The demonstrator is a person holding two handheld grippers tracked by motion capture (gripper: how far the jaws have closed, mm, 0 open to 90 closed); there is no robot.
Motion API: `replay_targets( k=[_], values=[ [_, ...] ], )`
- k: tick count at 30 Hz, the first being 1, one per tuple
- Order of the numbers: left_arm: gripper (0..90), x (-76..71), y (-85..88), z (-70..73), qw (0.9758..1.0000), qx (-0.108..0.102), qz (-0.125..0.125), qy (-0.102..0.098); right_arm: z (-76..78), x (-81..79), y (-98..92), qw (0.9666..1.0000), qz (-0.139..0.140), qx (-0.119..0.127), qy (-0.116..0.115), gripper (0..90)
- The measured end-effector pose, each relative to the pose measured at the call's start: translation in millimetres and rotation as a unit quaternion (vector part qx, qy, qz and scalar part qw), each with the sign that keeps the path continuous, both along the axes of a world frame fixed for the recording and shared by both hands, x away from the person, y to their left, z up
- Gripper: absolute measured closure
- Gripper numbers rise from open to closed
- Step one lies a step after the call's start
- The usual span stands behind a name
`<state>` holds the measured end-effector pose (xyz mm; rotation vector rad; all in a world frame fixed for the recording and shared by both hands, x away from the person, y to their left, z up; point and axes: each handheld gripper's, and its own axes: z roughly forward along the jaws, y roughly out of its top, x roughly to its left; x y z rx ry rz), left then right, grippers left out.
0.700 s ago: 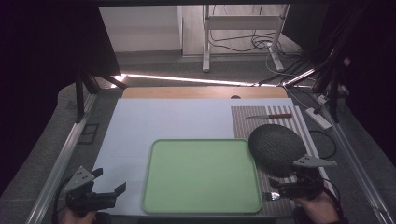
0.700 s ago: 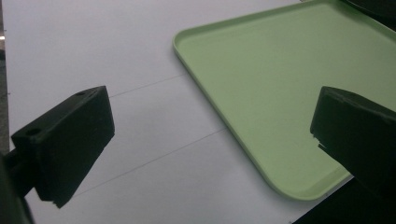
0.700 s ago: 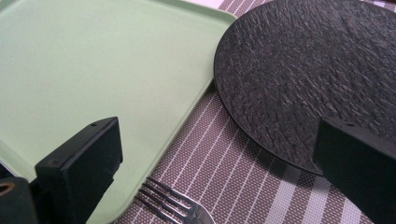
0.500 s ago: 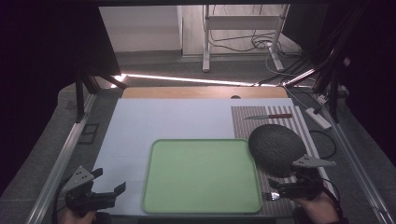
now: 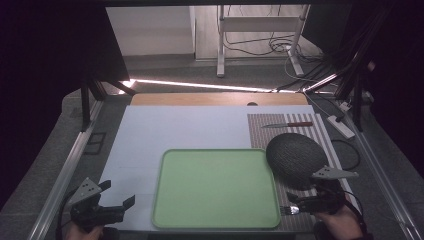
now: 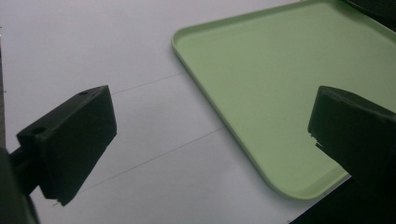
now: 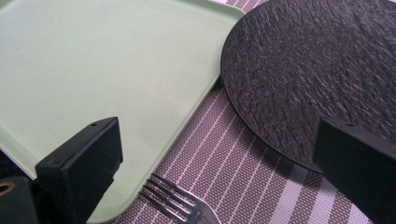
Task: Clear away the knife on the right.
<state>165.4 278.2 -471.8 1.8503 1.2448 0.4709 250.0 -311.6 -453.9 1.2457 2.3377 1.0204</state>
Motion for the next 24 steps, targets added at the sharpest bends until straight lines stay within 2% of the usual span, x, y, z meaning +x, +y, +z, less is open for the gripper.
replay_targets(
  k=[10,12,14,24],
  values=[
    [1.5,0.2,0.6,-0.1,1.0,-0.002,0.0,0.001,0.5,-0.3,0.3,1.0,-0.001,0.0,-0.002,2.1],
    [1.5,0.3,0.4,-0.2,1.0,-0.001,0.0,0.002,1.4,-0.9,-0.2,0.9999,-0.002,0.002,-0.01,2.1],
    [1.6,0.4,0.2,-0.1,1.0,0.0,0.0,0.002,2.6,-1.3,-0.6,0.9996,-0.005,0.005,-0.027,2.1],
    [1.7,0.6,0.0,-0.2,1.0,0.001,0.0,0.003,1.6,2.7,-2.6,0.9995,-0.01,0.002,-0.03,2.1]
  ],
)
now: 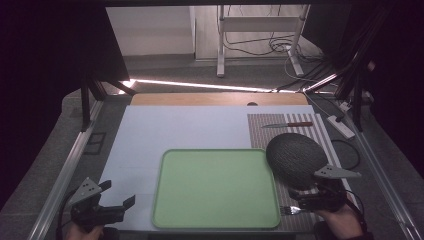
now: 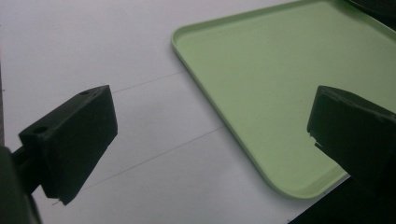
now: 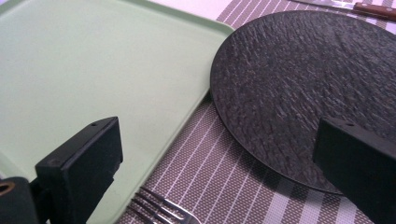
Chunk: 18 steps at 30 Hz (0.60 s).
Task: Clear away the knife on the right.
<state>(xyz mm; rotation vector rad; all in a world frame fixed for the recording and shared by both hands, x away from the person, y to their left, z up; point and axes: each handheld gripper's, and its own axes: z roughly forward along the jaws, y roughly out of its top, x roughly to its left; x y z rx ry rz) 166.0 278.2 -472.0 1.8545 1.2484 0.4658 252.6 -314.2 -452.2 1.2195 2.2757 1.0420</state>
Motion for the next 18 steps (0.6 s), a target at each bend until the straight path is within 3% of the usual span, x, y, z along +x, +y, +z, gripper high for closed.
replay_targets(
  k=[7,14,18],
  values=[
    [1.7,0.2,-0.1,0.0,1.0,0.001,0.0,0.001,1.7,4.4,-2.0,0.9999,-0.001,0.015,-0.001,2.1],
    [1.7,0.6,0.0,-0.1,1.0,-0.001,0.0,0.003,6.3,11.7,2.2,0.9999,0.006,0.007,-0.013,2.1],
    [1.7,1.3,0.3,-0.3,1.0,-0.002,0.0,0.005,5.4,17.3,0.8,0.9999,0.006,0.003,-0.007,2.1]
  ],
)
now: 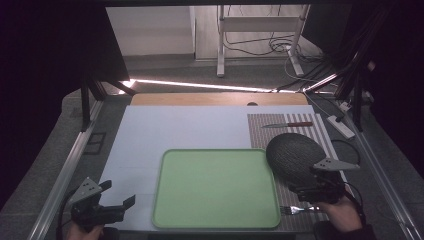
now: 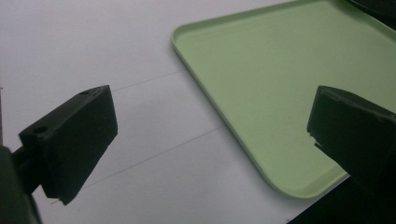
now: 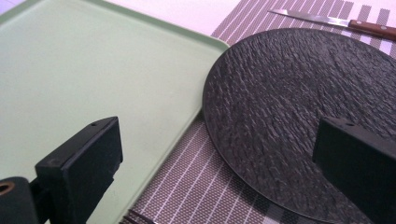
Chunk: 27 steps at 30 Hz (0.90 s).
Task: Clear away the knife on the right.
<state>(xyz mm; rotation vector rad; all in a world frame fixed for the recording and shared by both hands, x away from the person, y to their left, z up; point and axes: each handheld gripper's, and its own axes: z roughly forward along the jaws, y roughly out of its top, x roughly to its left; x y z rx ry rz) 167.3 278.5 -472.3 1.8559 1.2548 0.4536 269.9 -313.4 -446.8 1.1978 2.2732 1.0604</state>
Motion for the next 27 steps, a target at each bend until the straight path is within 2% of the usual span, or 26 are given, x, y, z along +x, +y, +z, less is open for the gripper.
replay_targets(
  k=[8,16,27],
  values=[
    [1.8,0.1,-0.3,0.0,1.0,0.001,0.0,0.001,3.0,9.9,-4.0,0.9998,0.005,0.01,0.019,2.1],
    [2.0,0.2,-0.2,0.0,1.0,0.001,0.001,0.001,5.7,22.5,-2.2,0.9997,0.011,0.007,0.021,2.1],
    [2.2,0.5,0.5,-0.3,1.0,-0.003,0.003,0.003,9.4,41.1,-4.0,0.9992,0.0,0.015,0.036,2.1]
  ],
)
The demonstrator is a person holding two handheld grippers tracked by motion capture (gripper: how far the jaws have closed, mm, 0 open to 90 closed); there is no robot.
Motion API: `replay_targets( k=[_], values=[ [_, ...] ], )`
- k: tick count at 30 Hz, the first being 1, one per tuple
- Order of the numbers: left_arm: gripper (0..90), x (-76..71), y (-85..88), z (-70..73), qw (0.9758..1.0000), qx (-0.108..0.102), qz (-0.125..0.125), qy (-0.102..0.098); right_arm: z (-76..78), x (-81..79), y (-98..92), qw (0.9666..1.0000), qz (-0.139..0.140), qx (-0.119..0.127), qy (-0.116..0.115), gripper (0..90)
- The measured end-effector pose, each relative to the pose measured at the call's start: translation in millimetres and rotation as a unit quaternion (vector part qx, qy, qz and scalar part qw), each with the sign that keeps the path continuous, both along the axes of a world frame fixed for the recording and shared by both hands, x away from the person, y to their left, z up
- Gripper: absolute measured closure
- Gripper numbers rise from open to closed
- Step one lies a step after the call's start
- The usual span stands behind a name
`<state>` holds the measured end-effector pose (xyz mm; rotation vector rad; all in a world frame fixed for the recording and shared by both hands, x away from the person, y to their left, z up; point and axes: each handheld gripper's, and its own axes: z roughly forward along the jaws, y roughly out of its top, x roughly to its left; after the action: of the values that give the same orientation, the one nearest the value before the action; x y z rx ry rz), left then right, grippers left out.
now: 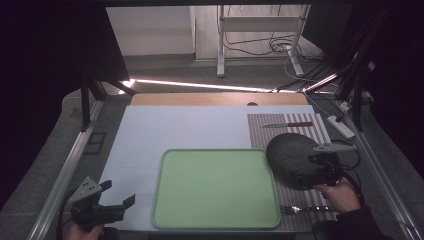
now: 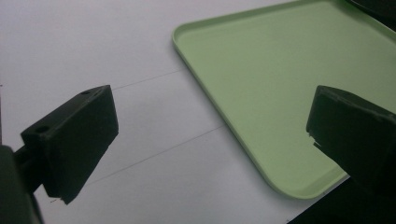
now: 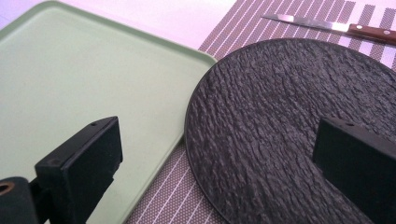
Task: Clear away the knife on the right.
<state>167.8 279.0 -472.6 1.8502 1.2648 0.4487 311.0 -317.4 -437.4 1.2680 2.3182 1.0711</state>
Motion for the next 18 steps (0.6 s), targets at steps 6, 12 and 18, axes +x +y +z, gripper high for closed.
replay_targets(
  k=[6,12,18],
  values=[
    [2.3,0.3,-0.1,-0.1,1.0,0.001,-0.001,0.001,0.3,10.9,-1.6,1.0,0.003,-0.008,0.001,2.1],
    [2.3,0.8,-0.3,-0.1,1.0,0.002,-0.002,0.003,-1.6,23.6,-3.6,0.9999,-0.001,-0.011,0.003,2.1],
    [2.4,0.9,-0.6,-0.1,1.0,0.003,-0.002,0.003,-2.5,40.9,-5.7,1.0,0.005,-0.006,0.004,2.1]
  ],
)
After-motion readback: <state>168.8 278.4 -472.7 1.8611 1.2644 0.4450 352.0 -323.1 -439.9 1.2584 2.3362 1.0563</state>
